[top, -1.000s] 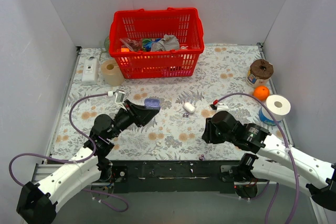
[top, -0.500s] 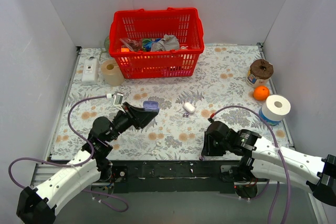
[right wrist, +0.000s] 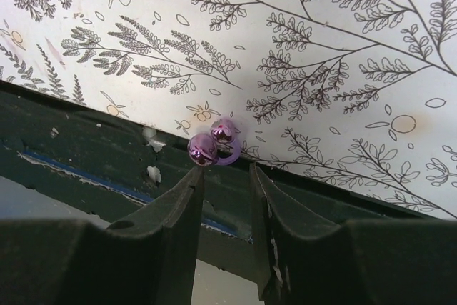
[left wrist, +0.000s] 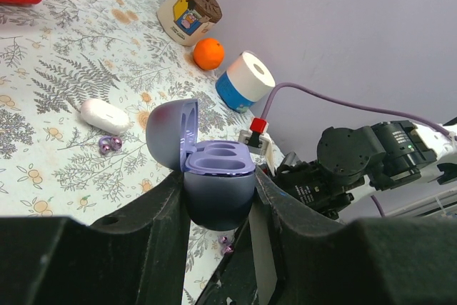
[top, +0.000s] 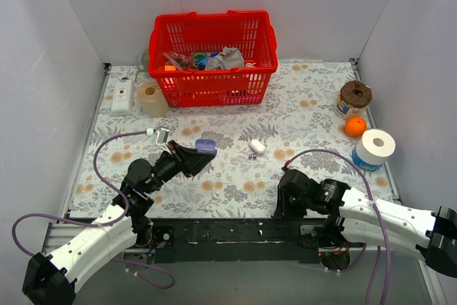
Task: Insert the wireless bluetooth earbuds into the charging case
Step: Pick up the earbud from the center of the board.
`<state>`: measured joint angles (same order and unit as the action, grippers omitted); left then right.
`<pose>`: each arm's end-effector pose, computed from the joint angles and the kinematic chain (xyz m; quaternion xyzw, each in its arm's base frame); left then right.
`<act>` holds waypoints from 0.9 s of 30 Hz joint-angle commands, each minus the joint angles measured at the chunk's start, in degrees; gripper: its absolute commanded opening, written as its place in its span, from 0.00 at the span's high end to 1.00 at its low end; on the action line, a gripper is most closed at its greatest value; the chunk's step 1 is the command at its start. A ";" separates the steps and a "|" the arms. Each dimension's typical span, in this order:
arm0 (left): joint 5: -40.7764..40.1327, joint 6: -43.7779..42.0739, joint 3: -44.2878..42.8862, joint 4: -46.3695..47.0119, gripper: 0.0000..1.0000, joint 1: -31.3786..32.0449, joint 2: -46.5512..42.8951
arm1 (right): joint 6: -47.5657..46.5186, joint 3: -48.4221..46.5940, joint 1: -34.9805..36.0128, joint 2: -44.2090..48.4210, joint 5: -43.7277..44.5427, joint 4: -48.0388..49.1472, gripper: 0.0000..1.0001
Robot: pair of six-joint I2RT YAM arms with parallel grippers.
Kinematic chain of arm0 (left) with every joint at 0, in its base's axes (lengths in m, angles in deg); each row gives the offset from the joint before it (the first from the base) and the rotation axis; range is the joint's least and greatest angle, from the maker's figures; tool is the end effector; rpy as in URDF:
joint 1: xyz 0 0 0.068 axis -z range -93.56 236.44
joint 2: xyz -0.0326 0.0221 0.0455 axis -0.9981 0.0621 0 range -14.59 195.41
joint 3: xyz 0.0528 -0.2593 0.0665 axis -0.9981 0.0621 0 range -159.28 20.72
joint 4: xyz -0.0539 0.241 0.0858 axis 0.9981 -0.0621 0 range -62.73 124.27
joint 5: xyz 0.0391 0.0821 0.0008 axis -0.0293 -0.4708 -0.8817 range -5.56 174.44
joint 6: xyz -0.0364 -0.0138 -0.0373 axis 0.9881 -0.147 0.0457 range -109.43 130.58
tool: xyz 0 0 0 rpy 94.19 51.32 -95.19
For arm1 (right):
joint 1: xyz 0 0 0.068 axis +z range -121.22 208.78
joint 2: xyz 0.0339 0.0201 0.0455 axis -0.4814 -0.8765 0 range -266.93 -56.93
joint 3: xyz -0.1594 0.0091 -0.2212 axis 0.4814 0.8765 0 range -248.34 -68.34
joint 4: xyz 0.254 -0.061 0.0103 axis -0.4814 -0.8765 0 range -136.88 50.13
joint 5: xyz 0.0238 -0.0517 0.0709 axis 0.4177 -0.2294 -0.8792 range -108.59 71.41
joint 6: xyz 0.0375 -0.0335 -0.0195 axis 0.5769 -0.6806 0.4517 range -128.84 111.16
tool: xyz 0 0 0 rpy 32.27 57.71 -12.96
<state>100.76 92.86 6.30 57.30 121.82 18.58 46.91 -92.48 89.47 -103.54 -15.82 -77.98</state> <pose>0.1232 -0.0998 0.2441 -0.1726 0.6591 -0.6708 0.2929 0.0708 0.1230 0.1717 -0.0356 0.9663 0.2035 0.1536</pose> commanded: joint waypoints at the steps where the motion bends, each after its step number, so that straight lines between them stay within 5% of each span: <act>1: -0.14 -0.45 0.53 0.26 1.00 0.22 -0.65 | 1.82 1.64 0.31 -0.85 -0.30 3.30 0.61; 27: 0.47 -1.24 -0.09 -1.58 1.00 0.22 -0.47 | -2.65 -1.35 0.22 -13.85 7.96 9.02 0.62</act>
<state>100.80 92.55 6.32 55.75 121.82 18.53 47.24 -93.73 89.66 -114.51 -14.18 -68.15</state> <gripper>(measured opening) 0.323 0.394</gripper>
